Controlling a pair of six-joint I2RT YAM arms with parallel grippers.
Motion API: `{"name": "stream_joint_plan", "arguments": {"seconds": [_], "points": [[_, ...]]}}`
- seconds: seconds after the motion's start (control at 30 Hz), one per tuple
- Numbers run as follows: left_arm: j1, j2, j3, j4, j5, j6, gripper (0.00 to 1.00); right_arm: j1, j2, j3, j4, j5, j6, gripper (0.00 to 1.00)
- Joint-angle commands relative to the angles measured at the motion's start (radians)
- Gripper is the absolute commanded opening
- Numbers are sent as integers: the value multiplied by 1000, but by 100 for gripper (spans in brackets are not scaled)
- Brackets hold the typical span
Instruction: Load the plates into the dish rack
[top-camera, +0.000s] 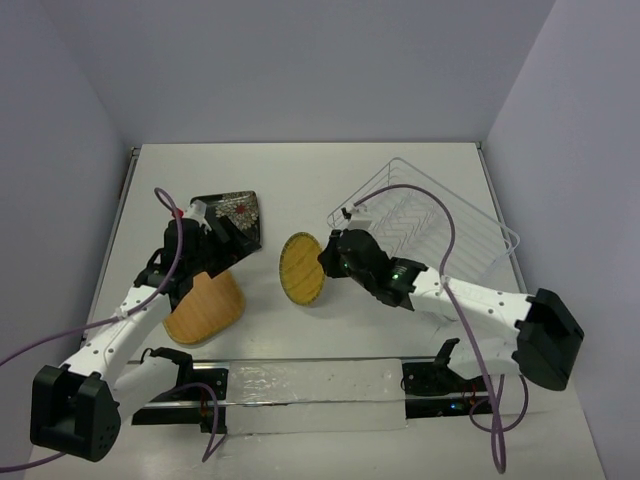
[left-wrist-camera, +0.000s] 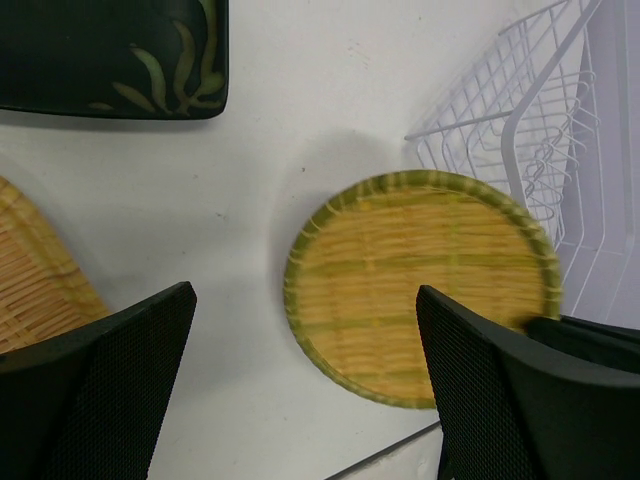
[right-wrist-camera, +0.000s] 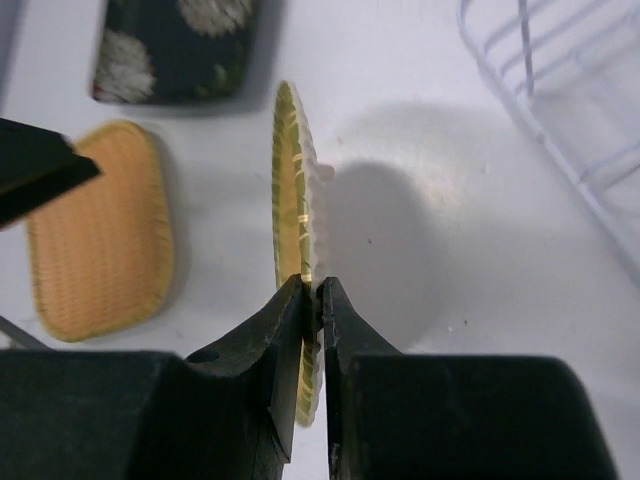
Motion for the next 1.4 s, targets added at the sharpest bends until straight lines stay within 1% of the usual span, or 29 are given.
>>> {"name": "stream_joint_plan", "arguments": {"seconds": [0.0,0.07,0.2,0.3,0.37,0.4,0.47,0.53,0.6,0.63,0.67,0.73,0.77,0.83,0.9,0.93,0.97,1.07,1.13,1.23,1.37], "points": [[-8,-33,69,5,-26,-18,99,6,-122,13,139,65,-94,0],[-8,-41,81,0,-37,-18,99,6,-168,32,139,118,-159,0],[-8,-33,118,-5,-58,-6,99,-8,-216,83,138,175,-260,0],[-8,-9,164,-15,-67,2,99,-55,-244,148,138,222,-386,0],[-8,9,186,-12,-73,8,99,-150,-248,199,136,207,-465,0],[-8,14,197,-13,-76,11,99,-183,-246,224,136,163,-503,0],[-8,35,223,-22,-101,25,99,-339,-232,277,133,38,-656,0],[-7,50,244,-32,-120,36,99,-391,-217,317,129,1,-764,0],[-6,61,268,-37,-140,43,99,-502,-192,393,85,-105,-945,0],[-7,66,271,-34,-150,43,99,-539,-177,418,56,-159,-986,0],[-8,66,272,-32,-170,40,99,-579,-167,442,-10,-220,-1020,0],[-6,68,274,-20,-191,30,99,-672,-140,500,-81,-339,-1137,0],[-6,66,273,-12,-200,27,99,-701,-138,503,-95,-366,-1176,0],[-6,61,270,4,-243,26,99,-797,-130,511,-134,-476,-1266,0],[-6,61,274,10,-281,29,99,-872,-111,535,-194,-629,-1336,0],[-6,62,280,9,-298,31,99,-903,-101,546,-210,-675,-1374,0],[-6,63,283,7,-312,31,99,-908,-94,550,-224,-713,-1393,0],[-5,81,324,-11,-393,42,99,-990,-27,625,-313,-780,-1493,0],[-5,105,352,-29,-440,55,99,-1006,38,667,-372,-782,-1526,0],[18,144,403,-38,-503,46,99,-1011,96,676,-384,-767,-1550,0],[103,202,445,-7,-457,55,99,-1020,154,699,-407,-749,-1565,0]]}}
